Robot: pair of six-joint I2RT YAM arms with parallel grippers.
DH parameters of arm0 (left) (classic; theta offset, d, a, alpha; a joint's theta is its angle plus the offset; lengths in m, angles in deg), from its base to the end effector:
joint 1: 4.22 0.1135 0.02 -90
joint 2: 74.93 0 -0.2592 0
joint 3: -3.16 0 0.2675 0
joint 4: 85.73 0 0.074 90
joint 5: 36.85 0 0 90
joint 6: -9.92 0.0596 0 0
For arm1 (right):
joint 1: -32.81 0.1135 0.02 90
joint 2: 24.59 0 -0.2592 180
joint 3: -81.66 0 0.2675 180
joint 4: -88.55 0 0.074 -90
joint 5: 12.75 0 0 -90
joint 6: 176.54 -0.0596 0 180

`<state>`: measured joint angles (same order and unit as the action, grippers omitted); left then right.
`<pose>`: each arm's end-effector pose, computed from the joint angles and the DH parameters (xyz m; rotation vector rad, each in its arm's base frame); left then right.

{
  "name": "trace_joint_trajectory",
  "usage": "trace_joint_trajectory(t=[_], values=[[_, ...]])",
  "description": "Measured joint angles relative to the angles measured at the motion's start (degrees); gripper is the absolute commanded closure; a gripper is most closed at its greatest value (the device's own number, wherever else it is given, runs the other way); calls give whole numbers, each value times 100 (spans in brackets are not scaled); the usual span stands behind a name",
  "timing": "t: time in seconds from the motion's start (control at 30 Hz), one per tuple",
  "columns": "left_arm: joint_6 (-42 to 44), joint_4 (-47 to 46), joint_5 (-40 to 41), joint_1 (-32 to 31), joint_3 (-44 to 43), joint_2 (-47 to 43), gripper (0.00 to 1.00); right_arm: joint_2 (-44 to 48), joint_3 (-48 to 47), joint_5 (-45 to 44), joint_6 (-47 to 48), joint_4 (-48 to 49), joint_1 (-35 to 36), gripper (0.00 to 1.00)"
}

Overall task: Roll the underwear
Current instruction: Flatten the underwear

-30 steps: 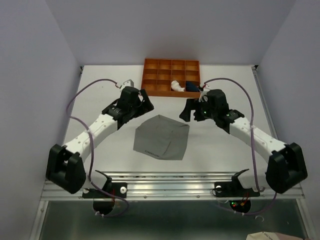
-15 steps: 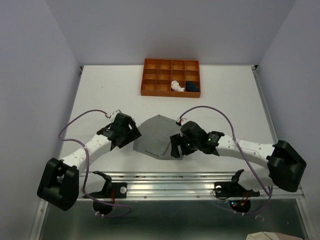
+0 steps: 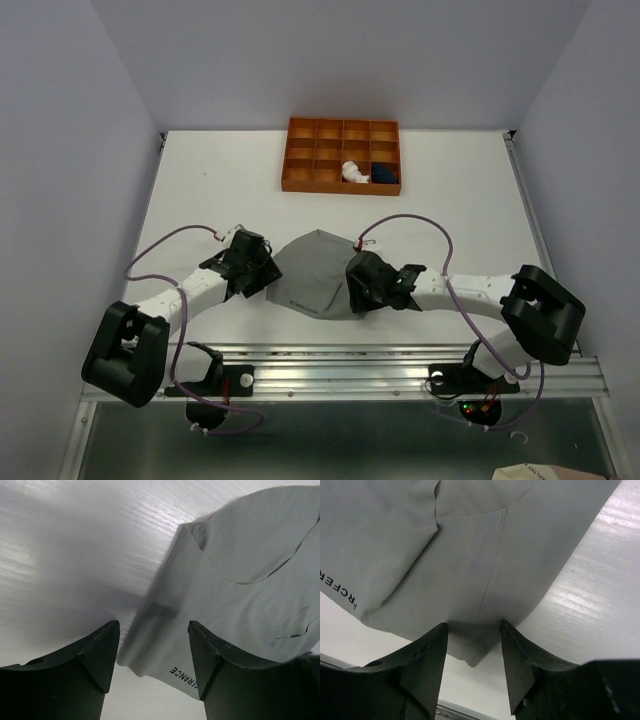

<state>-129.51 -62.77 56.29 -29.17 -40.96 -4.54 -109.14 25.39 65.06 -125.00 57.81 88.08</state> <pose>0.2372 -0.1067 0.1382 -0.5540 2.4340 -0.5062 0.1807 0.2386 0.1314 -0.3040 2.5839 0.3361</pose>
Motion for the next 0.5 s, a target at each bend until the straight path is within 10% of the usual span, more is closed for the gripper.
trace_joint_trajectory(t=[0.2, 0.33, 0.5], values=[[22, -424, -188, 4, 42, 256, 48, -179, -81, -142, -83, 44, 2, 73], [103, -640, -260, 11, 42, 459, 100, -184, -83, -192, -116, 66, 2, 99], [138, -813, -452, 28, 39, 621, 100, -179, -107, -221, -146, 59, 24, 99]])
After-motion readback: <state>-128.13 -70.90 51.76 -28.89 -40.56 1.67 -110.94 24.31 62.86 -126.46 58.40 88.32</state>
